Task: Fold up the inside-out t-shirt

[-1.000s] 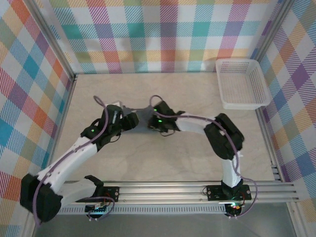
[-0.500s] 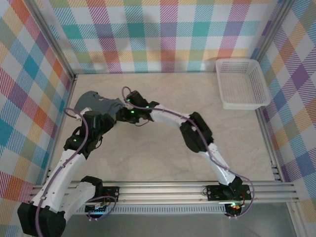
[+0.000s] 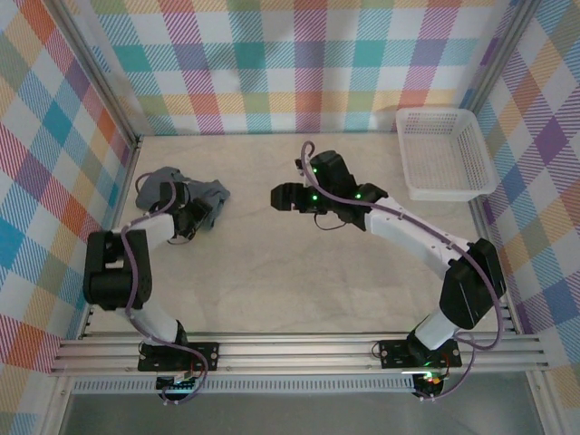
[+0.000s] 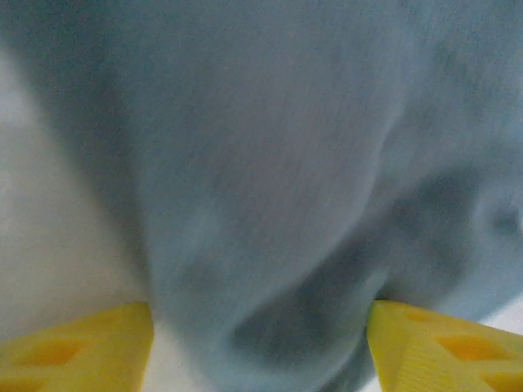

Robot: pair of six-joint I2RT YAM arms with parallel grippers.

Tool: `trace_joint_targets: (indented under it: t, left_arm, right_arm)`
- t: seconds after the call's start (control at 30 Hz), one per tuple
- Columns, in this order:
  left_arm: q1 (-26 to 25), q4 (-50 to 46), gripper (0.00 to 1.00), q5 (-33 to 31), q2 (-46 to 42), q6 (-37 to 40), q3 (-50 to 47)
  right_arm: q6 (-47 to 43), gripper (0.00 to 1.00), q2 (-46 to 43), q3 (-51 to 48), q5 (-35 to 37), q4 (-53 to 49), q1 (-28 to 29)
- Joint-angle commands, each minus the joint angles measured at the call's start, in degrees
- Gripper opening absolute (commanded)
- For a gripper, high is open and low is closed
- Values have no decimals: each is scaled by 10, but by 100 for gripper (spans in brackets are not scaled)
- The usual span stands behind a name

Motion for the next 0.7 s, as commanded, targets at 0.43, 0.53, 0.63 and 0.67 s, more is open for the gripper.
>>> trace_joint_targets:
  t: [0.43, 0.53, 0.63, 0.67]
  left_arm:
    - [74, -98, 40, 10, 302, 124, 421]
    - [87, -117, 42, 40, 359, 136, 494]
    - [90, -173, 47, 49, 411, 173, 581]
    - [90, -195, 49, 49, 427, 189, 613]
  right_arm:
    - [-17, 72, -45, 0, 34, -87, -30]
    - [-17, 72, -44, 4, 38, -95, -36]
    - [-12, 72, -42, 10, 34, -102, -42]
    - [-11, 73, -41, 13, 33, -106, -43]
